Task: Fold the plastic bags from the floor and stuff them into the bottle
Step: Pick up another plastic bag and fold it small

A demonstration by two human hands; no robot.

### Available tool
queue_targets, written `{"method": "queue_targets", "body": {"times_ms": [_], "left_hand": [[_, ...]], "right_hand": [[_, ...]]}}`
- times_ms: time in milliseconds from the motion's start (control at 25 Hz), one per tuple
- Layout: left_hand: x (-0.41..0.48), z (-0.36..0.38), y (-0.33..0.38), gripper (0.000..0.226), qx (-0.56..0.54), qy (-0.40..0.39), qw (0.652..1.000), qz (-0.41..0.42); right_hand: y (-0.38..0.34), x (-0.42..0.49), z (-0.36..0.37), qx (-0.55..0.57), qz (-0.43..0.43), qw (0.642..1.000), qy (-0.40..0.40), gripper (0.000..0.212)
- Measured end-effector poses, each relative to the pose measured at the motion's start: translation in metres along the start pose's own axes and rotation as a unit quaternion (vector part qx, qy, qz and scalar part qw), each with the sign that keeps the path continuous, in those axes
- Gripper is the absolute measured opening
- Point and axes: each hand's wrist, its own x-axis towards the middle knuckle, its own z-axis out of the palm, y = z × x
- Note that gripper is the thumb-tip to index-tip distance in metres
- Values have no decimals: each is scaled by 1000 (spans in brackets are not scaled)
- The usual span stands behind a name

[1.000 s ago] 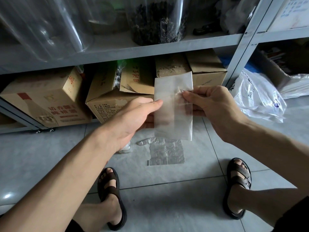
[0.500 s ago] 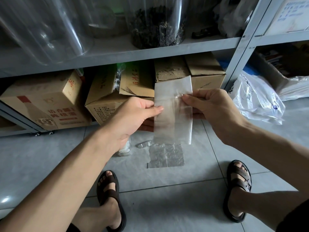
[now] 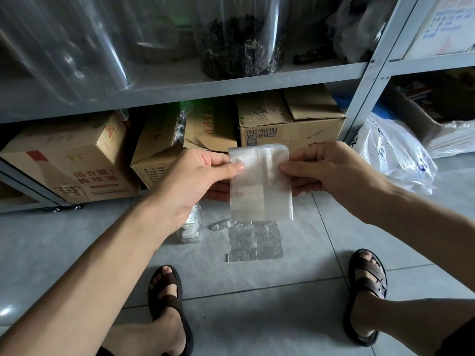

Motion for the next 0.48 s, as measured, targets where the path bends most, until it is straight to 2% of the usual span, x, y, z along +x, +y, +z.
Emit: {"method": "queue_targets", "body": {"times_ms": [160, 480], "left_hand": [[0, -2, 2, 16, -32, -6, 999, -14], [-4, -2, 9, 8, -73, -17, 997, -27]], "right_hand": [[0, 3, -1, 27, 8, 1000, -5, 25], [-2, 3, 0, 68, 4, 998, -15, 10]]}}
